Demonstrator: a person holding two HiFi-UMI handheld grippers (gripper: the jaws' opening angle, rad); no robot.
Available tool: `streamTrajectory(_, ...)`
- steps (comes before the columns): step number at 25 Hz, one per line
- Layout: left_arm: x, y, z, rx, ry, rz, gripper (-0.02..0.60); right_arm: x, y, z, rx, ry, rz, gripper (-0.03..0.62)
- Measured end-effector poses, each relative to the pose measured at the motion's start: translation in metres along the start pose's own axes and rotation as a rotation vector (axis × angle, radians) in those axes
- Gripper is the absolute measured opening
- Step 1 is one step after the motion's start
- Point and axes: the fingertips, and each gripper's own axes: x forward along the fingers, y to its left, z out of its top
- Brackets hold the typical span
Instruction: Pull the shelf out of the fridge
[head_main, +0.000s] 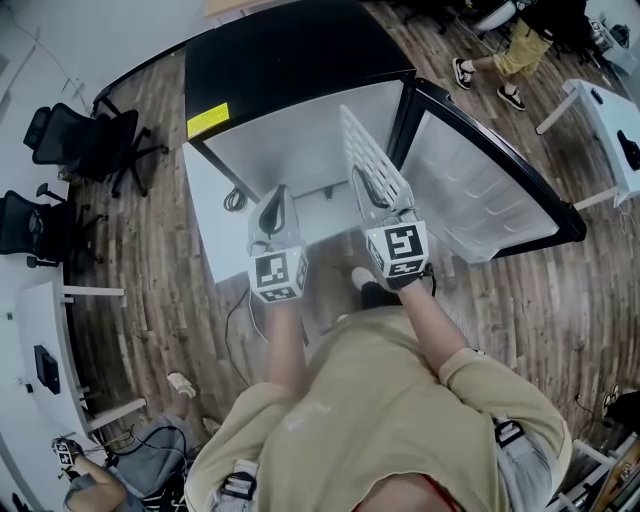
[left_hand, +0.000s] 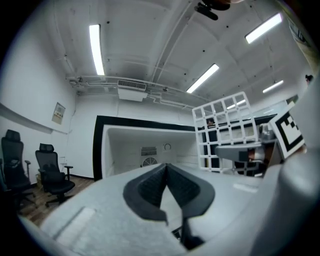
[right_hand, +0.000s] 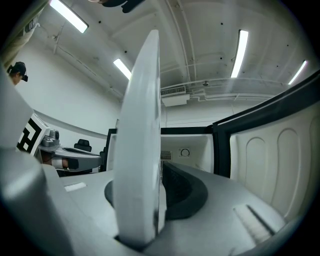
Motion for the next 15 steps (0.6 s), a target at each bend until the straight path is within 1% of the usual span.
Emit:
streamTrajectory(10,0.010,-0.019,-0.005,-0.008,0.015,-0.033,0.000,-0.006,-0.016,-0.004,0.018,0.010,-0.022,0.080)
streamTrajectory(15,0.011,-0.020,-0.010,-0.013,0.037,-0.029,0.000,-0.005,-0.021,-0.007,0.059,0.009,-0.016,0.080)
